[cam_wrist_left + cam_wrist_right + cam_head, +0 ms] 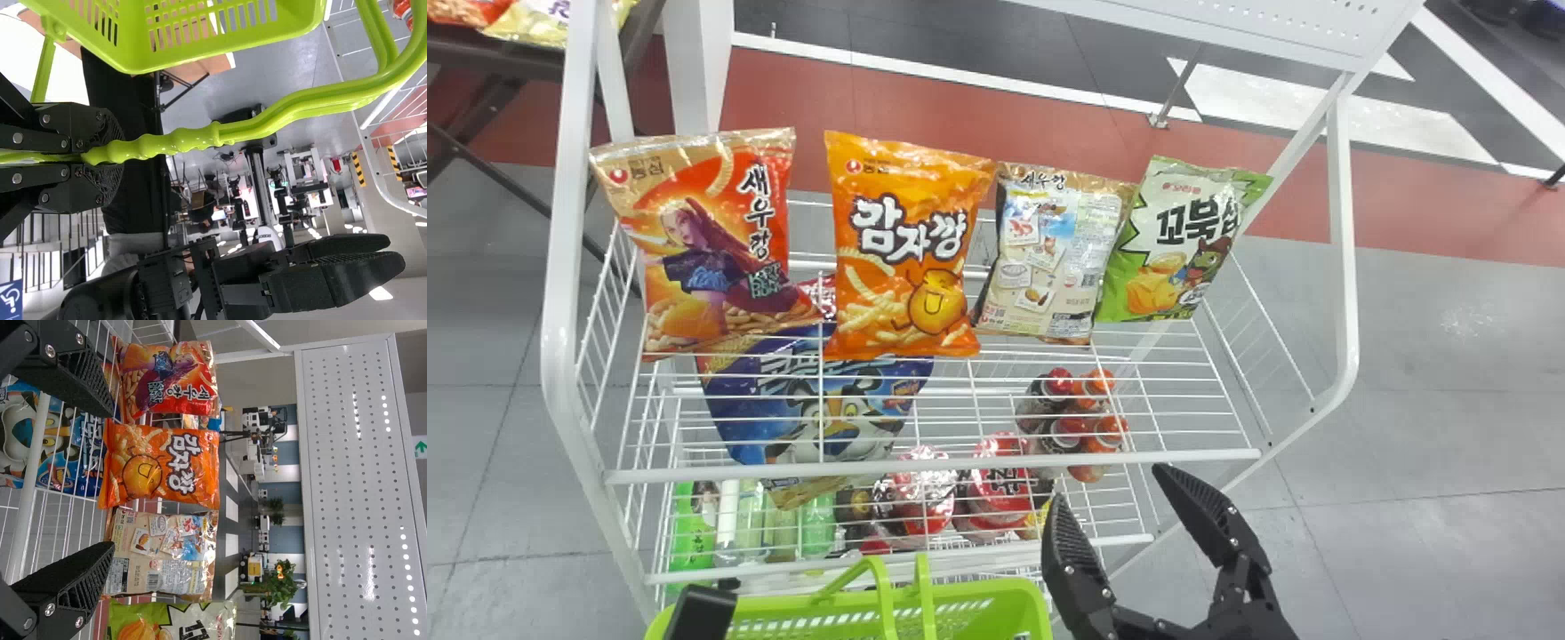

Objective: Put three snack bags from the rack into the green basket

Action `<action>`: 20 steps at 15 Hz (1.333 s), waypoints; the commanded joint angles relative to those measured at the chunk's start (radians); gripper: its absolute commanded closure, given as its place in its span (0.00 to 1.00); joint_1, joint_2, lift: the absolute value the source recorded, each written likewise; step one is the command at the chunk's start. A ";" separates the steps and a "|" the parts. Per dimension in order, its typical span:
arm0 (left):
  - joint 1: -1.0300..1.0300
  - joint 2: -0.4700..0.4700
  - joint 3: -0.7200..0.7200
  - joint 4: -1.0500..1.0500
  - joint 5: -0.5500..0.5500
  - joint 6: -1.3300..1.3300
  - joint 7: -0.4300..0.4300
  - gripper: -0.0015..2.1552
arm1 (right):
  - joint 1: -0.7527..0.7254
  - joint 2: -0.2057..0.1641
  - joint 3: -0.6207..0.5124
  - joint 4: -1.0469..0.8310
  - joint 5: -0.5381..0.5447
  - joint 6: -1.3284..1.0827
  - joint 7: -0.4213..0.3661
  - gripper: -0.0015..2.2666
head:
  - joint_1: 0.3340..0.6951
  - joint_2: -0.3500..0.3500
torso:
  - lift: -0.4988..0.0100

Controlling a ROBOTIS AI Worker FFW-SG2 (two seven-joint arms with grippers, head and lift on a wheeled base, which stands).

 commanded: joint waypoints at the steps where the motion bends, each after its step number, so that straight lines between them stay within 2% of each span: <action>1: 0.002 0.000 0.000 0.000 0.000 0.007 0.000 0.62 | 0.000 -0.003 0.000 0.000 0.000 0.000 0.000 0.06 | 1.00 0.00 | 0.98; 10: 0.008 -0.002 0.005 0.000 0.003 0.007 -0.002 0.62 | -0.040 -0.014 0.009 0.025 0.002 0.006 0.003 0.06 | 1.00 0.00 | 0.98; 14: 0.011 -0.003 0.003 0.015 0.003 0.007 0.000 0.62 | -0.279 -0.014 0.110 0.129 0.032 0.166 0.012 0.06 | 1.00 0.00 | 0.98; 20: 0.011 -0.005 -0.014 0.017 -0.008 0.007 0.000 0.62 | -0.595 -0.012 0.308 0.311 0.078 0.242 0.012 0.06 | 1.00 0.00 | 0.98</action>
